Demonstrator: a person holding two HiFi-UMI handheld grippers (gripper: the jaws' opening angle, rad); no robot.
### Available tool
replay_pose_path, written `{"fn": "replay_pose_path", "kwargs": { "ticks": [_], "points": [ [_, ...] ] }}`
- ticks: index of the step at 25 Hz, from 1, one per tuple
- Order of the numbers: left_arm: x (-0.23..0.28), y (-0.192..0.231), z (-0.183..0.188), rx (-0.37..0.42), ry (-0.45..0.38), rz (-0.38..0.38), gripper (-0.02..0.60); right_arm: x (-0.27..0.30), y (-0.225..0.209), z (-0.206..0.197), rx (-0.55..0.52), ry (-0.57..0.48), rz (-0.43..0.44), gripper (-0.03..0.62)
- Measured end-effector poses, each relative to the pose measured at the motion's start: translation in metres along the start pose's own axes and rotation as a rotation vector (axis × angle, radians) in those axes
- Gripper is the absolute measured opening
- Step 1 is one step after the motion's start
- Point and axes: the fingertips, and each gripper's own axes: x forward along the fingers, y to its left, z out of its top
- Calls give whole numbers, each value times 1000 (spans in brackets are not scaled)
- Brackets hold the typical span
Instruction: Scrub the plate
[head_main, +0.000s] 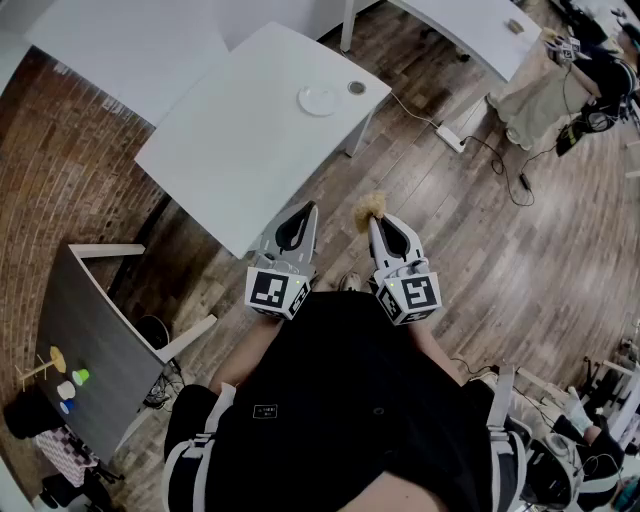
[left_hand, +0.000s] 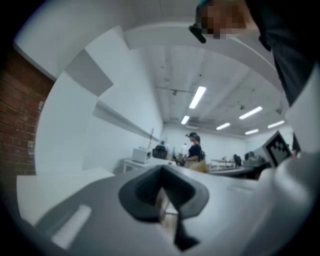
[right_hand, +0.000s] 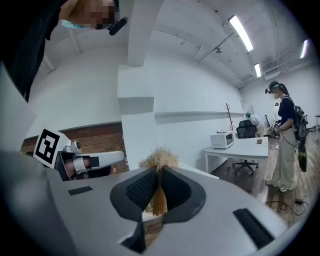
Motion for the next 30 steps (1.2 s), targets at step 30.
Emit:
{"fn": "replay_pose_path", "kwargs": {
  "ticks": [30],
  "points": [
    [-12,85,-35,-76,100,-71,2,65,16,1,30,2,-120,28]
  ]
}}
